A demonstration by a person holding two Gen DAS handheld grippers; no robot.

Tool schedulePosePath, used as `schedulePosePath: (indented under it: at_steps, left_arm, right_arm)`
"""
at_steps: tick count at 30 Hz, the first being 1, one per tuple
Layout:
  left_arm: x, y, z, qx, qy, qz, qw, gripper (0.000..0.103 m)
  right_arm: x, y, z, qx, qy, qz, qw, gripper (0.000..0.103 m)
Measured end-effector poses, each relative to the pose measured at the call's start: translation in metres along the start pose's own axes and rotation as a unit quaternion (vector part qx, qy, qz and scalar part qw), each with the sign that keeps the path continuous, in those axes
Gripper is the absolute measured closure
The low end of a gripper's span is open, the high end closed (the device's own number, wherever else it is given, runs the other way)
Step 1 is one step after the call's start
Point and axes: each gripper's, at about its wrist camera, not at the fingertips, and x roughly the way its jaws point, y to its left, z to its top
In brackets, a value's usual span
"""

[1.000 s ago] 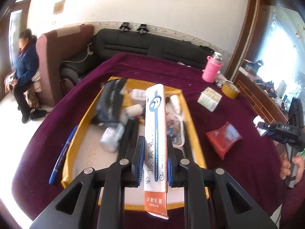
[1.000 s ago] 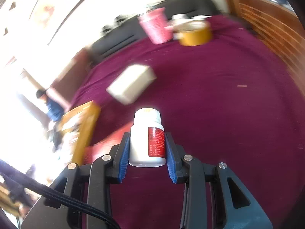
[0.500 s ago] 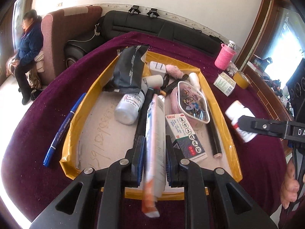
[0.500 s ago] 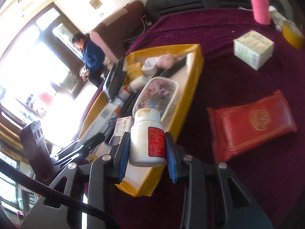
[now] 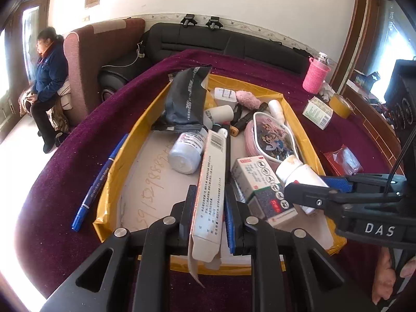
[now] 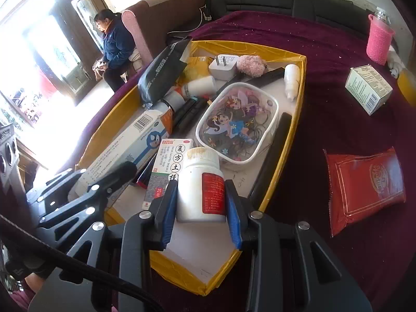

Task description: Organize objects

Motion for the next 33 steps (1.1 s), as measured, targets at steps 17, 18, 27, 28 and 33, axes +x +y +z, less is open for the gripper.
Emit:
schedulePosePath:
  at_steps: [17, 18, 27, 28, 33]
  left_arm:
    - [-0.024, 0.010, 0.008, -0.012, -0.053, 0.027, 0.9981, 0.032]
    - [-0.033, 0.008, 0.009, -0.013, -0.079, 0.034, 0.9962, 0.028]
    - [-0.120, -0.013, 0.014, -0.051, -0.242, 0.011, 0.9688, 0.001]
    - [-0.115, -0.018, 0.016, -0.047, -0.221, 0.012, 0.9740, 0.001]
    - [-0.104, -0.048, 0.003, -0.001, -0.191, 0.119, 0.9744, 0.001]
  right_arm:
    - [0.001, 0.026, 0.005, -0.056, -0.016, -0.099, 0.993, 0.065]
    - [-0.002, 0.026, 0.004, -0.055, -0.019, -0.101, 0.993, 0.063]
    - [-0.080, 0.006, -0.016, -0.030, -0.168, -0.158, 0.973, 0.038]
    - [-0.082, 0.003, -0.020, -0.023, -0.166, -0.157, 0.973, 0.038]
    - [-0.078, 0.004, -0.031, -0.028, -0.141, -0.165, 0.976, 0.038]
